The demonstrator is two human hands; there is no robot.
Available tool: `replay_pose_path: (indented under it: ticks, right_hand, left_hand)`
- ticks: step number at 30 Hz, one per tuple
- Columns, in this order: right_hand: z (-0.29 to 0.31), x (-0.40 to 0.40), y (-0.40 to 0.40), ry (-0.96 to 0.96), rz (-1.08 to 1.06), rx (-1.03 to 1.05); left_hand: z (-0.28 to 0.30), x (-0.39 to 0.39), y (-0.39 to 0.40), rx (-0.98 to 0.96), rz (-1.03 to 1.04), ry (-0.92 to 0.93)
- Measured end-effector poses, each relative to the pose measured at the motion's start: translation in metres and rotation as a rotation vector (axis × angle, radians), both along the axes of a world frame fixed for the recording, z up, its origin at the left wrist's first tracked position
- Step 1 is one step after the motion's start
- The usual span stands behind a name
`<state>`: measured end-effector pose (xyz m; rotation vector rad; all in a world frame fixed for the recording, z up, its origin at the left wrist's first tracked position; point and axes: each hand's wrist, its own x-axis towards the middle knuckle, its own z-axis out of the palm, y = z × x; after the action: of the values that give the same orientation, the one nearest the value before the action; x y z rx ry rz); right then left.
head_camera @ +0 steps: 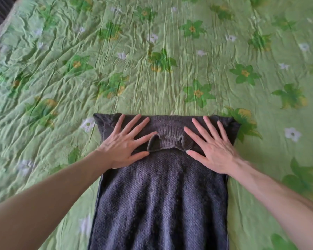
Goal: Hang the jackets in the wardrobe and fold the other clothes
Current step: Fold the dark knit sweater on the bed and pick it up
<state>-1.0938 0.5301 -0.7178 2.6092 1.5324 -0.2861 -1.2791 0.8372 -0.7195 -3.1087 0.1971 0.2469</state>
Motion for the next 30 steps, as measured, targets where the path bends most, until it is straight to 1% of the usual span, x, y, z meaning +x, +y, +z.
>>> replay_pose_path:
  ticks: [3, 6, 8, 10, 12, 14, 19, 21, 26, 28, 30]
  right_hand:
    - [0.009, -0.036, -0.005, 0.009, -0.045, 0.144]
    - [0.007, -0.100, -0.029, 0.010, -0.078, 0.282]
    - [0.001, -0.149, -0.049, 0.048, -0.150, 0.316]
    - [-0.005, -0.197, -0.071, 0.104, -0.237, 0.268]
    - [-0.013, -0.234, -0.091, 0.119, -0.280, 0.197]
    - [-0.019, -0.251, -0.102, 0.096, -0.298, 0.132]
    - [-0.027, -0.258, -0.094, 0.042, -0.335, 0.084]
    - [-0.024, -0.264, -0.096, 0.034, -0.360, 0.094]
    - [-0.022, -0.314, -0.132, 0.134, -0.566, 0.207]
    - [-0.023, -0.341, -0.157, 0.175, -0.585, 0.255]
    - [-0.021, -0.360, -0.180, 0.186, -0.560, 0.326]
  left_hand:
    - [0.005, -0.021, -0.031, -0.101, 0.110, -0.103]
    - [0.003, -0.069, -0.075, -0.225, 0.208, -0.215]
    - [-0.002, -0.110, -0.104, -0.307, 0.255, -0.223]
    - [-0.010, -0.153, -0.132, -0.350, 0.262, -0.174]
    - [-0.018, -0.189, -0.153, -0.315, 0.237, -0.118]
    - [-0.025, -0.209, -0.160, -0.277, 0.216, -0.082]
    - [-0.029, -0.211, -0.160, -0.225, 0.222, -0.092]
    - [-0.028, -0.214, -0.163, -0.221, 0.233, -0.105]
    - [-0.027, -0.252, -0.180, -0.232, 0.323, -0.128]
    - [-0.026, -0.278, -0.191, -0.233, 0.351, -0.121]
    - [-0.022, -0.303, -0.202, -0.223, 0.392, -0.112]
